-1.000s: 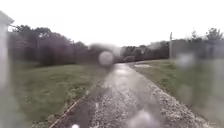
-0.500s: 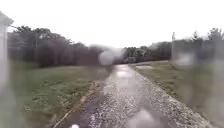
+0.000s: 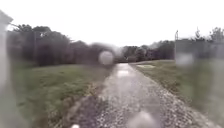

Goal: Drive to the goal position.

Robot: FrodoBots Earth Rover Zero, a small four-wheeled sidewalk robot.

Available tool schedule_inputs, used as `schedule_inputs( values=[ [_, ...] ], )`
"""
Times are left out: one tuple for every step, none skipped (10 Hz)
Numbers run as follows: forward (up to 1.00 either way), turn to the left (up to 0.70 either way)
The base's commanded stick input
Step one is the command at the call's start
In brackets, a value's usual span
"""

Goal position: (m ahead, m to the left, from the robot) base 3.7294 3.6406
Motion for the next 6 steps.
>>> schedule_inputs(
  values=[
    [0.70,0.00],
    [0.70,0.00],
    [0.70,-0.02],
    [0.70,-0.25],
    [0.70,-0.35],
    [0.70,-0.35]
  ],
)
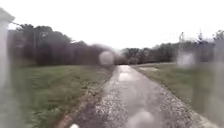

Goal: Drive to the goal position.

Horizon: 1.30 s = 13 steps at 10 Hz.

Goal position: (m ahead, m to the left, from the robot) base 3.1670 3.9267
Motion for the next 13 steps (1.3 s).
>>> schedule_inputs(
  values=[
    [0.70,-0.35],
    [0.70,-0.35],
    [0.68,0.00],
    [0.45,0.00],
    [0.21,0.00],
    [0.00,0.00],
    [0.00,0.00],
    [0.00,0.00],
    [0.00,0.00],
    [0.00,0.00],
    [0.00,0.00],
    [0.00,0.00],
    [0.00,0.00]
  ],
)
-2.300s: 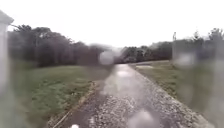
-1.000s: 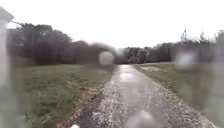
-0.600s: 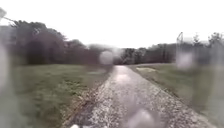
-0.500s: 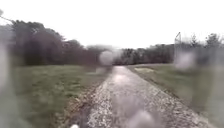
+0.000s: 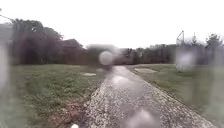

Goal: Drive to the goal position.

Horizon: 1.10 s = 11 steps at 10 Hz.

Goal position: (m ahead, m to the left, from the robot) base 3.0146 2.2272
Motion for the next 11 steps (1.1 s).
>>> schedule_inputs(
  values=[
    [0.00,0.00],
    [0.10,0.00],
    [0.27,0.00],
    [0.52,0.00],
    [0.64,-0.21],
    [0.70,-0.35],
    [0.70,-0.35],
    [0.70,-0.35],
    [0.70,-0.35],
    [0.70,-0.35],
    [0.70,-0.35]
  ],
)
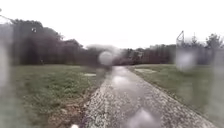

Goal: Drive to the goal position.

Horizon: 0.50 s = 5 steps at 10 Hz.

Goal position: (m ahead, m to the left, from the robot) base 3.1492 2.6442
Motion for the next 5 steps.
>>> schedule_inputs(
  values=[
    [0.70,-0.35],
    [0.70,-0.35],
    [0.70,-0.35],
    [0.70,0.00],
    [0.70,0.00]
  ],
)
